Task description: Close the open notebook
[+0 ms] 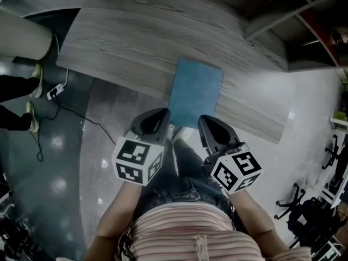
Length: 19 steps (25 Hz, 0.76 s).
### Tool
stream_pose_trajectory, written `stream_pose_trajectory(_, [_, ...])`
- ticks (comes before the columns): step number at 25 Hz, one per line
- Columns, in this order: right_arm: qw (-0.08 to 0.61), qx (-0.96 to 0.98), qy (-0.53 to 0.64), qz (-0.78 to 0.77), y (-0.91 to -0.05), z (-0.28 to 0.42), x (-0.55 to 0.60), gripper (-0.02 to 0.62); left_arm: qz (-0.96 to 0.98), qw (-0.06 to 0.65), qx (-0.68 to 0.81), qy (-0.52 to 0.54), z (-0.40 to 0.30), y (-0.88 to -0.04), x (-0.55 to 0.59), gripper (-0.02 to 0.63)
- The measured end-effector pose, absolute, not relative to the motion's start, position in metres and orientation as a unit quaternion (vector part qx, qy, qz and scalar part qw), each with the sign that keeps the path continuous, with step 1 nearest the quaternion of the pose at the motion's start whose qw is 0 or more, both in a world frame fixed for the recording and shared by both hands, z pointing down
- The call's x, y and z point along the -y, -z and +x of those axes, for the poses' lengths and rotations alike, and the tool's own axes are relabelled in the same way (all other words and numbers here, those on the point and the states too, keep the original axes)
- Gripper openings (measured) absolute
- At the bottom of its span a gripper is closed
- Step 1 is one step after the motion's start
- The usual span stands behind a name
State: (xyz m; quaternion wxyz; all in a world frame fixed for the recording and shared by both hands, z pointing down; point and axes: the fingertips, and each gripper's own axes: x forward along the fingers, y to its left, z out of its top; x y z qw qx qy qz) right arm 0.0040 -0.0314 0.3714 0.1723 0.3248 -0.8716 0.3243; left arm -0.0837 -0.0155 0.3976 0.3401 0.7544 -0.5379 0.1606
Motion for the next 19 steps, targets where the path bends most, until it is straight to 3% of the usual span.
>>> stream_pose_trajectory(19, [0.119, 0.858, -0.301, 0.4, -0.344, 0.061, 0.045, 0.008, 0.798, 0.285, 0.502, -0.174, -0.041, -0.359, 0.037, 0.011])
